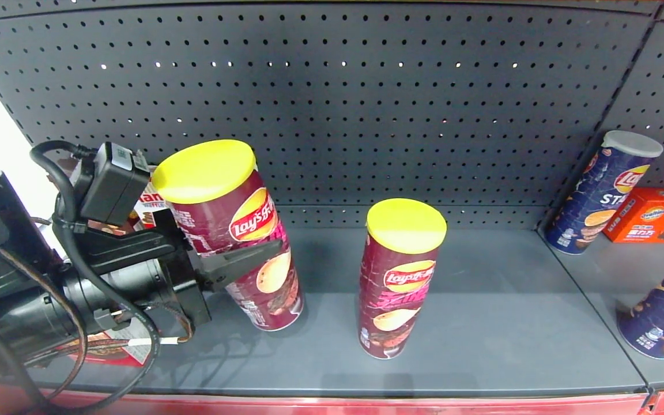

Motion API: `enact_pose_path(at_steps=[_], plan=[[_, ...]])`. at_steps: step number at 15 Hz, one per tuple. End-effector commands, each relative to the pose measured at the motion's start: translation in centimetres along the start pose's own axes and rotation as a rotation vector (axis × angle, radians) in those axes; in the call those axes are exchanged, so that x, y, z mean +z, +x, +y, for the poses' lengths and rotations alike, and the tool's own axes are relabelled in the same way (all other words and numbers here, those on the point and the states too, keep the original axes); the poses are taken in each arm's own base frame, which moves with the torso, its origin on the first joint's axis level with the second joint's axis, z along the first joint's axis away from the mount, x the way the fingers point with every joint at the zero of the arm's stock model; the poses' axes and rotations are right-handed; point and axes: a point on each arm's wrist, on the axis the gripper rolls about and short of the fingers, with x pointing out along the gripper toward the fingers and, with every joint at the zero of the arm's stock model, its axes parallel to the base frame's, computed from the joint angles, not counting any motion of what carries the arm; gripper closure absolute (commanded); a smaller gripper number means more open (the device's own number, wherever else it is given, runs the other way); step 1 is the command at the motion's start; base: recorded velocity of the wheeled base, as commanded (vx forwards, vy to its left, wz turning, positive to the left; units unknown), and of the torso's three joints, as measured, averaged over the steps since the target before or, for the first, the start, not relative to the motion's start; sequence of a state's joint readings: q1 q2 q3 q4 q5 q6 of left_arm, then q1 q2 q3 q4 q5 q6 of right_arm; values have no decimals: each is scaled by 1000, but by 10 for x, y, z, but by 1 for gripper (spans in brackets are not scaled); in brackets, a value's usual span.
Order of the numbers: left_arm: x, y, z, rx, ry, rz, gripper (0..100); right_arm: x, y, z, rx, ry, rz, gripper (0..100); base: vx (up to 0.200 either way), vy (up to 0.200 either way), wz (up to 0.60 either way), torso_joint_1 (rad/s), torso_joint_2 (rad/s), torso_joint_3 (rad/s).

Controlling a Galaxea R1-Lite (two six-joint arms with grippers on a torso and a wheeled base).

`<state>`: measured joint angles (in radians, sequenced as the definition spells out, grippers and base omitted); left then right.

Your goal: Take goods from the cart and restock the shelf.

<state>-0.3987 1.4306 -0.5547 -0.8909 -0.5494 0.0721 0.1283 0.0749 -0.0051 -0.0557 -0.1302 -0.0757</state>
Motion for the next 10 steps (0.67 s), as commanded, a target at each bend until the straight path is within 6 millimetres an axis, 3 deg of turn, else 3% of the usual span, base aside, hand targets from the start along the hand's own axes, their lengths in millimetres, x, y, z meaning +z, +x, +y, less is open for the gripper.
enact_pose_path(at_steps=[1, 3, 7, 10], plan=[[-1, 0, 0, 0, -2, 4, 100, 0, 1, 2, 77, -16, 9, 0, 0, 0, 0, 0, 0, 0], [0, 0, 0, 0, 1, 1, 100, 0, 1, 6, 256, -14, 2, 0, 0, 0, 0, 0, 0, 0], [-1, 0, 0, 1, -1, 2, 100, -6, 1, 4, 118, 69, 75, 0, 0, 0, 0, 0, 0, 0], [-1, -1, 1, 6, -5, 4, 100, -6, 1, 4, 117, 73, 74, 0, 0, 0, 0, 0, 0, 0]])
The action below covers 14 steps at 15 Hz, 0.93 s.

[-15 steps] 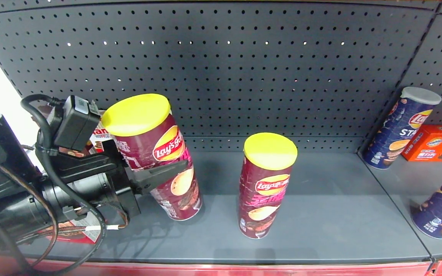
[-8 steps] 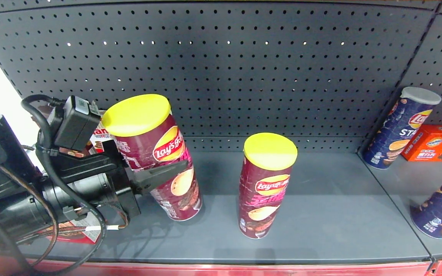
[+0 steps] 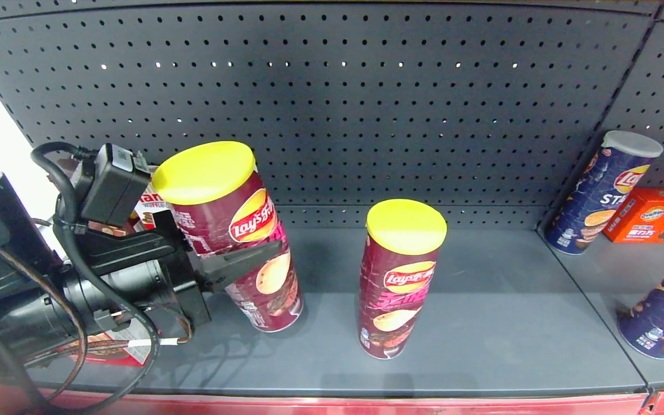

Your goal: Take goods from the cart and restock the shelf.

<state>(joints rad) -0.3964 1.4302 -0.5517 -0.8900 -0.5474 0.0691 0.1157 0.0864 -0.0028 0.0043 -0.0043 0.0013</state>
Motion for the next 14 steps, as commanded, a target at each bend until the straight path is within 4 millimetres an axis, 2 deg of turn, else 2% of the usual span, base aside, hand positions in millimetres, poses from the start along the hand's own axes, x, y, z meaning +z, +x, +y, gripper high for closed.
enact_pose_path(at_steps=[1, 7, 9, 10, 14], plan=[[0, 0, 0, -1, -6, 2, 100, 0, 0, 0, 0, 0, 4, 0, 0, 0, 0, 0, 0, 0], [7, 1, 2, -36, -50, -16, 100, 0, 0, 0, 0, 0, 6, 0, 0, 0, 0, 0, 0, 0], [16, 6, 6, -72, -38, -41, 100, 0, 0, 0, 0, 0, 6, 0, 0, 0, 0, 0, 0, 0], [27, 13, 15, -70, -25, -56, 100, 0, 0, 0, 0, 0, 6, 0, 0, 0, 0, 0, 0, 0], [39, 27, 21, -93, -62, -7, 100, 0, 0, 0, 0, 0, 6, 0, 0, 0, 0, 0, 0, 0]])
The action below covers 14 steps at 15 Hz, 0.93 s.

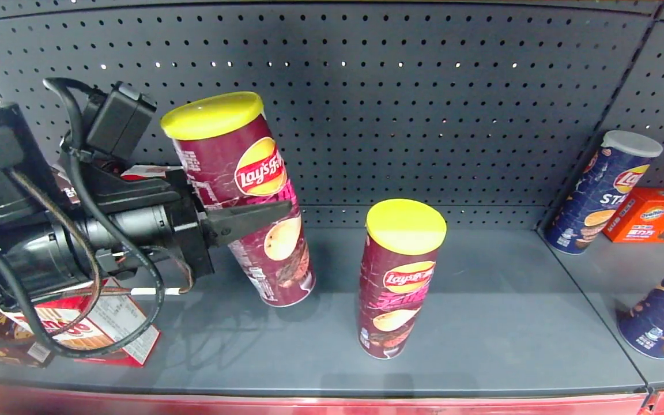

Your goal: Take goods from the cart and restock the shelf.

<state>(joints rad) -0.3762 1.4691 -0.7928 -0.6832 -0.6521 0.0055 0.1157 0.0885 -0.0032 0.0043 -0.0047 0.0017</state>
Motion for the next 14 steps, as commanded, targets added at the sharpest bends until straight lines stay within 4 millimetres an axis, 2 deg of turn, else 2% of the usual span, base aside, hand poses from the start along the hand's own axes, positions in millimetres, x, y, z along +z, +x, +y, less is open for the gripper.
enact_pose_path(at_steps=[1, 4, 6, 8, 11, 14], plan=[[6, 18, 10, -15, 5, 6, 100, 0, 0, 0, 1, 0, 4, 0, 0, 0, 0, 0, 0, 0], [3, 40, 25, -26, -27, 57, 100, 0, 0, 0, 1, 0, 4, 0, 0, 0, 0, 0, 0, 0], [-12, 55, 34, -37, -31, 92, 100, 0, 0, 0, 1, 0, 4, 0, 0, 0, 0, 0, 0, 0], [-14, 63, 37, -52, -16, 96, 100, 0, 0, 0, 1, 0, 4, 0, 0, 0, 0, 0, 0, 0], [-28, 85, 54, -49, -1, 123, 100, 0, 0, 0, 1, 0, 4, 0, 0, 0, 0, 0, 0, 0], [-45, 100, 53, -78, 81, 149, 100, 0, 0, 0, 1, 0, 2, 0, 0, 0, 0, 0, 0, 0]])
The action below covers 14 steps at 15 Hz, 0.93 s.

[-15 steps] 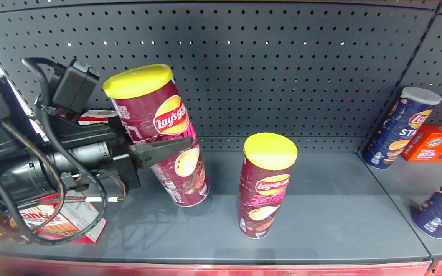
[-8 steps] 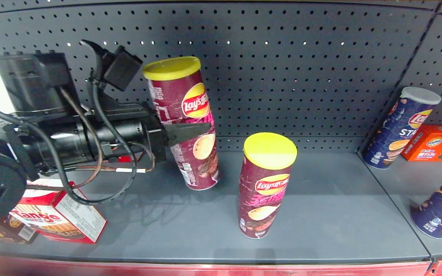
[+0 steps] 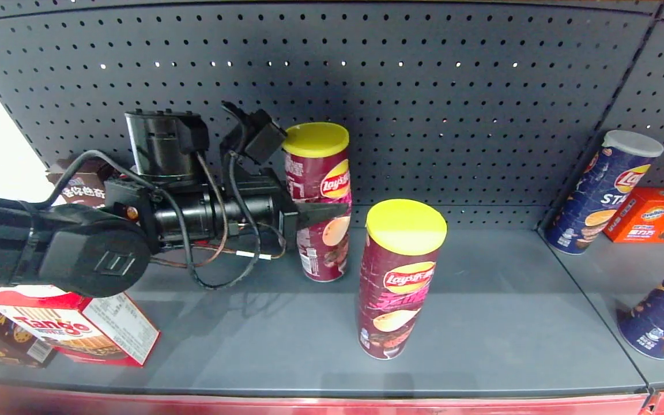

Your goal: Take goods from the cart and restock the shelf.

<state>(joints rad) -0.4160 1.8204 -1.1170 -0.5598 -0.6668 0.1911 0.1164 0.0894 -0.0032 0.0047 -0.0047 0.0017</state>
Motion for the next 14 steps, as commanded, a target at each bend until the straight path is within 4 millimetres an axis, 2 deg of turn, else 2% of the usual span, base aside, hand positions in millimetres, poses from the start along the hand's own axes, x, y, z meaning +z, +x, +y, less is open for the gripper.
enact_pose_path(at_steps=[1, 4, 8, 14], plan=[[-21, 16, 3, -1, 17, 49, 100, 0, 0, 0, 0, 0, 3, 0, 0, 0, 0, 0, 0, 0], [-27, 27, 11, 19, 21, 58, 100, 0, 0, 0, 0, 0, 3, 0, 0, 0, 0, 0, 0, 0], [-16, 42, 25, 57, 43, 20, 100, 0, 0, 0, 0, 0, 3, 0, 0, 0, 0, 0, 0, 0], [-17, 54, 28, 48, 50, -5, 100, 0, 0, 0, 0, 0, 3, 0, 0, 0, 0, 0, 0, 0]])
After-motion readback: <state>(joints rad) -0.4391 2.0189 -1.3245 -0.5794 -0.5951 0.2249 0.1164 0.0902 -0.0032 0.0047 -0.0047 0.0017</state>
